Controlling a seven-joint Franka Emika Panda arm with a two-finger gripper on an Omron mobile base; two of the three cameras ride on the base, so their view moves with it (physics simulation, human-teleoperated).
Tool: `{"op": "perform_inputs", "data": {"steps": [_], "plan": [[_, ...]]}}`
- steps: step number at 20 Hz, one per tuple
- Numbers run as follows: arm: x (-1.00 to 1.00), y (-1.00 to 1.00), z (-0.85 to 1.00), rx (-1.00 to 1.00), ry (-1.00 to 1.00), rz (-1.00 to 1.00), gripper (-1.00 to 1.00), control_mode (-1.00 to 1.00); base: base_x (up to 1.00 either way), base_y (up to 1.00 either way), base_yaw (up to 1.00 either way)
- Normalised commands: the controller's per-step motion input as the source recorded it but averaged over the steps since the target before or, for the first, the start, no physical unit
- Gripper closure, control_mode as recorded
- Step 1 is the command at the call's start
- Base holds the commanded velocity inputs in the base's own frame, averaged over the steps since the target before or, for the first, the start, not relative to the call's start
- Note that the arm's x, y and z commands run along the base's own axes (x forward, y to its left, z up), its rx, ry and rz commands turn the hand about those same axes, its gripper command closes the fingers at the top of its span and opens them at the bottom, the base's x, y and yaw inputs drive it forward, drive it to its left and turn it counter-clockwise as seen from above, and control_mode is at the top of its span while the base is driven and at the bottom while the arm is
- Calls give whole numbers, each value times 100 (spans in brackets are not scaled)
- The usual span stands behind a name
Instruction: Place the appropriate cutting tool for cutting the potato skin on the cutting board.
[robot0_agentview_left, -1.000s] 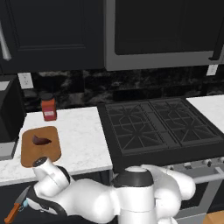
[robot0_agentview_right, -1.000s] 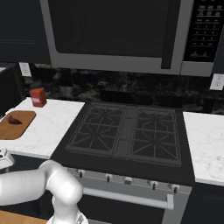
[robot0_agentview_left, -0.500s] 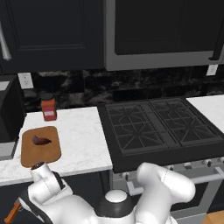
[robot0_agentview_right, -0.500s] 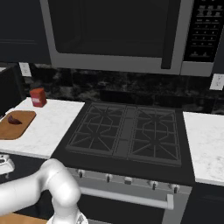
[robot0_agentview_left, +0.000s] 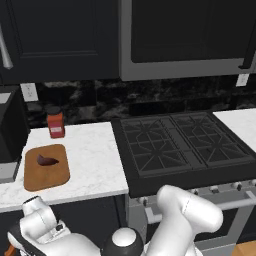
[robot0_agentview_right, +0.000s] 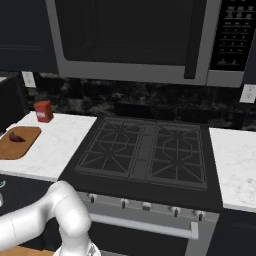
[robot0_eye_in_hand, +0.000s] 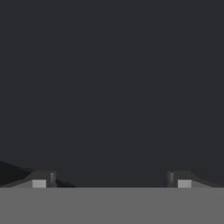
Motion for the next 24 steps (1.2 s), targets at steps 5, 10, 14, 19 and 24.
{"op": "perform_inputs", "data": {"steps": [5, 10, 14, 19, 24], "plan": [[-95, 19, 0, 0, 11, -4, -100, -100, 0, 0, 0], [-56, 6, 19, -1, 1, -7, -100, -100, 0, 0, 0], [50, 2, 68, -5, -9, -18, -100, -100, 0, 0, 0], [80, 21, 55, -1, -13, -30, -100, -100, 0, 0, 0], [44, 33, 3, -4, -10, -37, -100, -100, 0, 0, 0]]}}
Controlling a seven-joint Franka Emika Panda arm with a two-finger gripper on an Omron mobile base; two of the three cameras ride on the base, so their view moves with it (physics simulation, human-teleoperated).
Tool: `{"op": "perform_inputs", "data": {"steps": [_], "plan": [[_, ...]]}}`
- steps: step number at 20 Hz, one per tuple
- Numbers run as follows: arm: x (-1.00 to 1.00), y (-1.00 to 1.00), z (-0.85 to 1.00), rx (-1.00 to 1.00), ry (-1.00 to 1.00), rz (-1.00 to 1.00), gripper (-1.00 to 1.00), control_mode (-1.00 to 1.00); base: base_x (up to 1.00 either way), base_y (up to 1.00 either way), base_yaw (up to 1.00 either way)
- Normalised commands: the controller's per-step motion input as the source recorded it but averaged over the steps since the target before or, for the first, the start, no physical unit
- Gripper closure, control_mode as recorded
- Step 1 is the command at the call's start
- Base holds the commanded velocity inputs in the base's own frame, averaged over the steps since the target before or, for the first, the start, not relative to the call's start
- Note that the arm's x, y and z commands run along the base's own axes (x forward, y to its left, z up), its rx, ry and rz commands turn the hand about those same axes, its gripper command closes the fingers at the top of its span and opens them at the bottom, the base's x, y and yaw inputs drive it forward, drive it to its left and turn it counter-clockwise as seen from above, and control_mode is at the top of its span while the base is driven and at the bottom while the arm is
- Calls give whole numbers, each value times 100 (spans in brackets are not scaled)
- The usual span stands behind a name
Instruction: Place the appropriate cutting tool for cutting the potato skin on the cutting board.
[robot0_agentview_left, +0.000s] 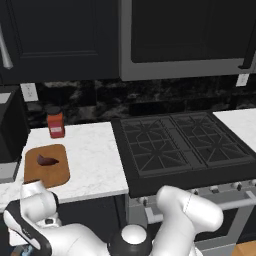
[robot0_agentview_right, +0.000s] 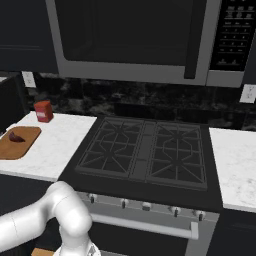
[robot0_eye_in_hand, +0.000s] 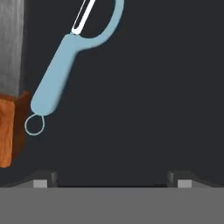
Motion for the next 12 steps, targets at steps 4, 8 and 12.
{"op": "perform_inputs", "data": {"steps": [4, 8, 12], "plan": [[12, 20, -5, -6, -10, -26, -100, -100, 0, 0, 0], [-1, 0, -23, -3, -22, -13, -100, -100, 0, 0, 0], [2, 0, -30, -1, -28, -5, -100, -100, 0, 0, 0]]}}
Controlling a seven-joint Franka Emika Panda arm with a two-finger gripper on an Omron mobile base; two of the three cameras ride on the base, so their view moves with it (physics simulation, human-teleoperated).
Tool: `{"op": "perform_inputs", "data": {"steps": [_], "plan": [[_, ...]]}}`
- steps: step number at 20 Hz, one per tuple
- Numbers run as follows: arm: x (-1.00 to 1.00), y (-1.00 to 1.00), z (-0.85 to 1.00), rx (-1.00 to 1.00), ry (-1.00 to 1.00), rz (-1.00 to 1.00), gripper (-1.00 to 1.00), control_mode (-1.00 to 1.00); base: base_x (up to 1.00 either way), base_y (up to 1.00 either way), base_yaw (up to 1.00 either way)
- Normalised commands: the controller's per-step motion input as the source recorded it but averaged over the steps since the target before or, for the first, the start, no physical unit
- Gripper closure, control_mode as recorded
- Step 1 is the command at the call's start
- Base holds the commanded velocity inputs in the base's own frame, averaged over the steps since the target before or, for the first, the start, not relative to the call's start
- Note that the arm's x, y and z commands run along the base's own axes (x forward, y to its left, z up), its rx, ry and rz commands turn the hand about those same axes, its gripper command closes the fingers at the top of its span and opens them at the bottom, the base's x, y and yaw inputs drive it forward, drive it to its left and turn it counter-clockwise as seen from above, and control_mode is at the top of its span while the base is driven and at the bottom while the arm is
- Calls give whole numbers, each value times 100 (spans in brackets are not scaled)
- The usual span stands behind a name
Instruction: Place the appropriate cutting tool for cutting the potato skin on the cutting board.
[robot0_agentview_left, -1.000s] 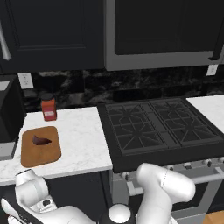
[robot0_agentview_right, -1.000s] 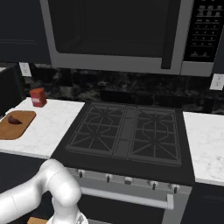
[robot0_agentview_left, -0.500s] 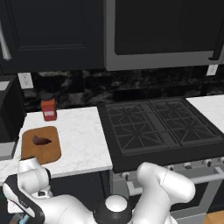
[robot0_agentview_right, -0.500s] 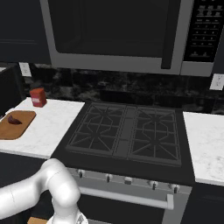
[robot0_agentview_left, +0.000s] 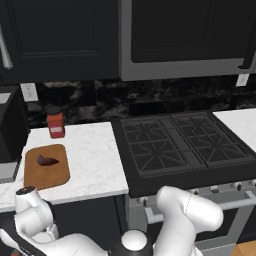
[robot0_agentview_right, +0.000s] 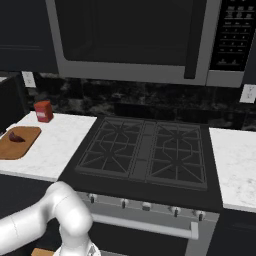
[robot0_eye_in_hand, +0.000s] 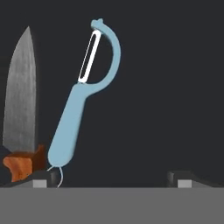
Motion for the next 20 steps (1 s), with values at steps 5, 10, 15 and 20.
{"op": "perform_inputs", "data": {"steps": [5, 10, 15, 20], "plan": [[30, 4, -25, 0, -11, -4, -100, -100, 0, 0, 0], [10, 5, -23, 1, -4, 0, -100, -100, 0, 0, 0], [18, 21, -15, 0, -4, 0, -100, -100, 0, 0, 0], [10, 23, -3, 0, -2, 0, -100, -100, 0, 0, 0]]}}
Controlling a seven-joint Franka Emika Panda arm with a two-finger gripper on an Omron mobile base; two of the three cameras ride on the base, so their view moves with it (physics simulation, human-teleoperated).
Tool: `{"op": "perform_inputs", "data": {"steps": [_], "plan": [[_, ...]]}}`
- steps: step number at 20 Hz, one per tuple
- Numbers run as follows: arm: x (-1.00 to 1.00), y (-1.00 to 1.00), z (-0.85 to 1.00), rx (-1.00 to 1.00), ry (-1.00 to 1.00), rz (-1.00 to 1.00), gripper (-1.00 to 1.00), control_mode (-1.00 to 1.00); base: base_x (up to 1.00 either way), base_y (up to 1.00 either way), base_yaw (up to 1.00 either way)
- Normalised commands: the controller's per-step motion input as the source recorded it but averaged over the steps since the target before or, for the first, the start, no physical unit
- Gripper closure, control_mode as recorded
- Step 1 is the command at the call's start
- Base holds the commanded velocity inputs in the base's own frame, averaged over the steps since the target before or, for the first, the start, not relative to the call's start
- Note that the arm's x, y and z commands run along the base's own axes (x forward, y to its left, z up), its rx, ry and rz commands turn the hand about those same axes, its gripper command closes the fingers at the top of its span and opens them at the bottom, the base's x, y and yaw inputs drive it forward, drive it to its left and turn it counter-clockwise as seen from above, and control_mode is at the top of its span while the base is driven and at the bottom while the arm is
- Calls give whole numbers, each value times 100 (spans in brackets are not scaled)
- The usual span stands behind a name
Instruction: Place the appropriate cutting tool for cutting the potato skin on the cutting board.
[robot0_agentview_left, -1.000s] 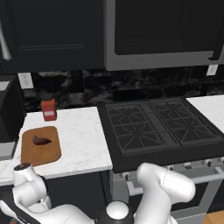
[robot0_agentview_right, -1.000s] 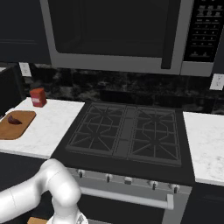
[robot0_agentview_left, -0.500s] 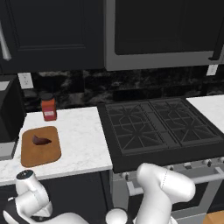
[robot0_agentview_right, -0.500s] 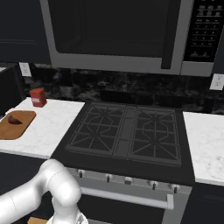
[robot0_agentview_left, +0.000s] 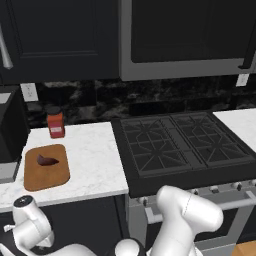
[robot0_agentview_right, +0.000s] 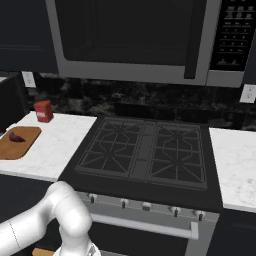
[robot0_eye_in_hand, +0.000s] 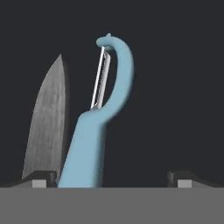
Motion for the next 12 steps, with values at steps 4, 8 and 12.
{"op": "perform_inputs", "data": {"steps": [4, 8, 12], "plan": [[8, 11, -26, 0, -1, 0, -100, -100, 0, 0, 0], [16, 8, -41, 0, 0, 0, -100, -100, 0, 0, 0], [4, 6, -37, 0, 0, 0, 100, -100, 0, 0, 0]]}}
